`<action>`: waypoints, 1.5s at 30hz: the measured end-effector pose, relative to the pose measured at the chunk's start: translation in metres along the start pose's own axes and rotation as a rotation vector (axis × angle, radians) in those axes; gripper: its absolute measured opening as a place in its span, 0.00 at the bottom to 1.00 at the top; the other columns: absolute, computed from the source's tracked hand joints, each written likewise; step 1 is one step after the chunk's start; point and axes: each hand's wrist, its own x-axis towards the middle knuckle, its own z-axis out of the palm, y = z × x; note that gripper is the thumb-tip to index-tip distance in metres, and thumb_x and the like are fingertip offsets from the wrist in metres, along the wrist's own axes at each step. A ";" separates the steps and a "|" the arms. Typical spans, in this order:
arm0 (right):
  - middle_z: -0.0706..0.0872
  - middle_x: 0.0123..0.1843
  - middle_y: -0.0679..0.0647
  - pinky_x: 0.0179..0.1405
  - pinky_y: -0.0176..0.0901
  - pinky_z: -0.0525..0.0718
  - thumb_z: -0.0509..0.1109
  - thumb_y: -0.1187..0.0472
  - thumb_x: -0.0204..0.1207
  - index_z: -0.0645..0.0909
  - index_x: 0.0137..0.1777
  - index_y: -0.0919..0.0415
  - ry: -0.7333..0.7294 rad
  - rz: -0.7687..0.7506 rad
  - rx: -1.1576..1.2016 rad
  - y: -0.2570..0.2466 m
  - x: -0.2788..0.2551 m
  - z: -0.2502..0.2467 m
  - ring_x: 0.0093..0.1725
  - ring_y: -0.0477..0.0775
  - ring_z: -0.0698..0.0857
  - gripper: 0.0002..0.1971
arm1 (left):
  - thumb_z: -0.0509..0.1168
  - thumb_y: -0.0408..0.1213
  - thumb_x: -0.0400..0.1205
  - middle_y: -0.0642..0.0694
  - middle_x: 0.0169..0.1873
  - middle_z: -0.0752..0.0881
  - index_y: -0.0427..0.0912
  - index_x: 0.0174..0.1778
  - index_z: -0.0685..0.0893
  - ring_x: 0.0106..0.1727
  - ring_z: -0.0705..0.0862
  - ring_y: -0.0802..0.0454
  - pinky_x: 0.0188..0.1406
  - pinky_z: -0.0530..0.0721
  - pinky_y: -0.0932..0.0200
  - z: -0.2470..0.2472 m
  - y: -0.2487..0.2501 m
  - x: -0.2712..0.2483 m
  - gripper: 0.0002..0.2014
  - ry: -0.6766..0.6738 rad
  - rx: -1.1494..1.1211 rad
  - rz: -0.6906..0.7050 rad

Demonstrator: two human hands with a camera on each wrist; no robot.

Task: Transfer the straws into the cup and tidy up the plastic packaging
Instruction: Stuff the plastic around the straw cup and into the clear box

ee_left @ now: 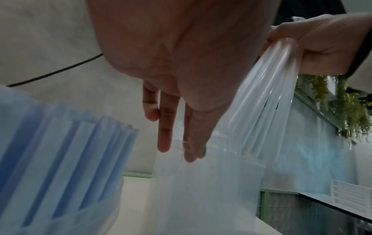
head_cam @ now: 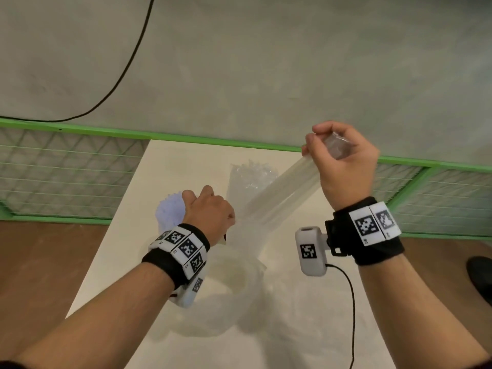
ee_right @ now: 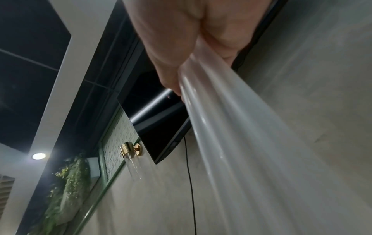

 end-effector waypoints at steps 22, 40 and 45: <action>0.90 0.55 0.53 0.60 0.50 0.83 0.74 0.56 0.79 0.87 0.58 0.60 -0.675 -0.251 -0.405 0.078 -0.033 0.065 0.57 0.49 0.86 0.12 | 0.60 0.48 0.83 0.55 0.60 0.84 0.59 0.64 0.79 0.66 0.74 0.51 0.55 0.57 0.49 0.001 -0.016 -0.001 0.14 0.089 -0.330 -0.052; 0.80 0.75 0.57 0.73 0.49 0.69 0.57 0.57 0.85 0.74 0.76 0.64 -0.649 -0.429 -0.886 0.107 -0.068 0.016 0.77 0.57 0.75 0.22 | 0.64 0.26 0.77 0.41 0.82 0.64 0.35 0.83 0.62 0.82 0.64 0.45 0.82 0.59 0.50 0.030 0.000 -0.001 0.35 0.251 -0.218 0.288; 0.69 0.83 0.50 0.78 0.55 0.63 0.51 0.53 0.88 0.67 0.82 0.57 -0.732 -0.383 -1.051 0.107 -0.092 0.011 0.84 0.54 0.63 0.24 | 0.71 0.29 0.69 0.41 0.72 0.80 0.36 0.72 0.79 0.74 0.78 0.42 0.74 0.73 0.44 0.037 0.001 -0.006 0.32 0.245 -0.054 0.325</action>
